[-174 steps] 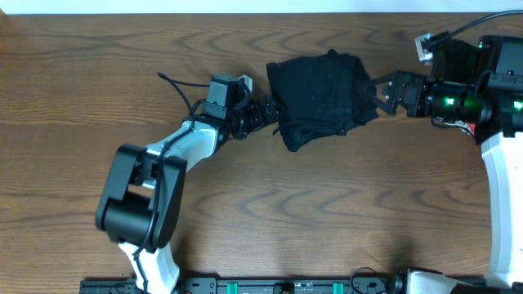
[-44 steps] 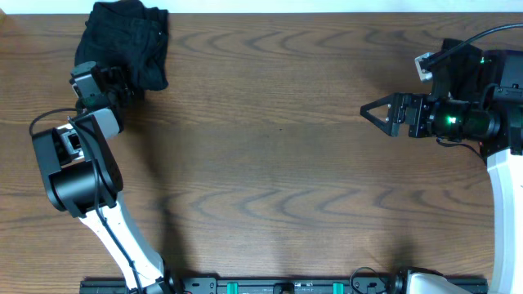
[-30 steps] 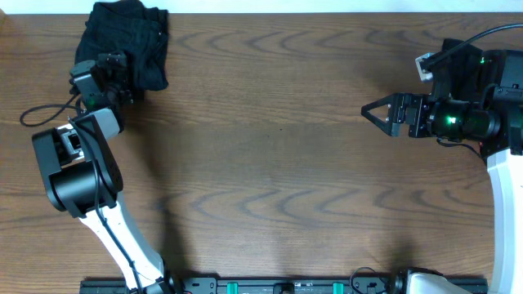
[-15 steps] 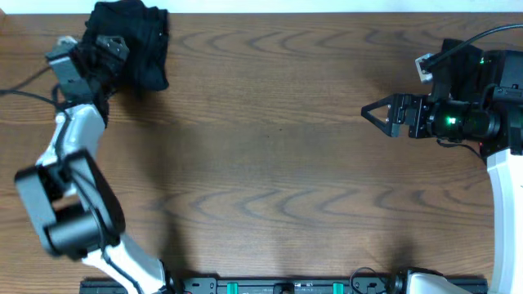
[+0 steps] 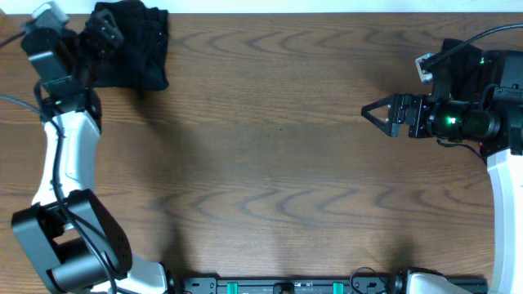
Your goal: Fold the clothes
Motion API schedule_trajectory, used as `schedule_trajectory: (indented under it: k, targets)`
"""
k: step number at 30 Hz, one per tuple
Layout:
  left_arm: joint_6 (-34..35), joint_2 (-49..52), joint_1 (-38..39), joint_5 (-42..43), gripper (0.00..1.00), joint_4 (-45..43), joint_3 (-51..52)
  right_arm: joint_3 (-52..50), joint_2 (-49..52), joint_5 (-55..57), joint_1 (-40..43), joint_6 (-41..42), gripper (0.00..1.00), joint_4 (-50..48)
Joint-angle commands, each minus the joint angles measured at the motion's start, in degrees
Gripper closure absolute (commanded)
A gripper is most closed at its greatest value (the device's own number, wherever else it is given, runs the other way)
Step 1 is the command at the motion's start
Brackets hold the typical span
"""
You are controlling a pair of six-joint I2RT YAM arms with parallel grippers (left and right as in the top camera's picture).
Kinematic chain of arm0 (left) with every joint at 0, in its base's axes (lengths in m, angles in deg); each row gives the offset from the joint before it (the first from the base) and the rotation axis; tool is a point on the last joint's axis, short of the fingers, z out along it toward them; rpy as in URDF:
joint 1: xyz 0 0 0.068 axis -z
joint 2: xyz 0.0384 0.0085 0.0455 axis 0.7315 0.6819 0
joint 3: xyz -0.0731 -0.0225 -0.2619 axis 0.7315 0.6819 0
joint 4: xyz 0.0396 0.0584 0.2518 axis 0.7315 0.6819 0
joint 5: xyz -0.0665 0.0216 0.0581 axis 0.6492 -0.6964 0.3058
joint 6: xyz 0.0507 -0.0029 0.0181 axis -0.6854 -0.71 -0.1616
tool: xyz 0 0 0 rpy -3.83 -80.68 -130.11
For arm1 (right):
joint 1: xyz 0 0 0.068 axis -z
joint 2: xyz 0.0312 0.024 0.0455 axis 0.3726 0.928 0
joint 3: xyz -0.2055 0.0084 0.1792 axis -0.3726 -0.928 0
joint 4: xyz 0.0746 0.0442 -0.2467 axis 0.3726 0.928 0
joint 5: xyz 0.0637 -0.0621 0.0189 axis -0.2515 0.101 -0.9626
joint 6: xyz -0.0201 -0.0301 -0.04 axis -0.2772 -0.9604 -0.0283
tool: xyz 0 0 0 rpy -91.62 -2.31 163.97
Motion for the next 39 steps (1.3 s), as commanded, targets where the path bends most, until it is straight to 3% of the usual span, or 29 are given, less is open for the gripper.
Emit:
schedule_trajectory:
  k: [1,3,5,8,14,21,28,31,34,39]
  targets:
    - [-14.12,2.14,2.84,-3.41,0.0,-2.27,-0.15,0.9,-0.83,-0.15,0.15,-0.26,0.01,-0.31]
    - [-18.69,3.06,4.46,-7.82,0.25,-3.17,-0.44,0.9,-0.83,-0.15,0.15,-0.26,0.01,-0.35]
    - [-22.91,4.72,6.21,-12.24,0.62,-4.39,-0.98,0.9,-0.83,-0.15,0.15,-0.26,0.01,-0.37]
    - [-23.39,7.85,7.5,-17.18,0.88,-10.27,-1.01,0.9,-0.83,-0.15,0.15,-0.24,0.01,-0.37]
    - [-23.39,14.91,7.45,-17.42,0.92,-21.77,-1.01,0.9,-0.83,-0.13,0.15,-0.26,0.01,0.31]
    - [-24.76,22.38,7.52,-17.42,0.92,-20.92,-1.31,0.9,-0.83,-0.13,0.15,-0.24,0.01,0.35]
    - [-30.01,24.5,7.48,-18.14,0.86,-5.73,-6.43,0.9,-0.83,-0.13,0.15,-0.24,0.01,0.31]
    - [-29.97,24.44,7.45,-18.34,0.84,6.43,-13.73,0.9,-0.83,-0.13,0.15,-0.24,0.01,0.28]
    - [-28.89,24.44,7.45,-18.27,0.86,16.65,-21.84,0.9,-0.81,-0.13,0.15,-0.24,0.01,0.31]
    - [-28.89,24.44,7.45,-18.27,0.9,25.07,-32.63,0.9,-0.81,-0.13,0.15,-0.26,0.01,0.31]
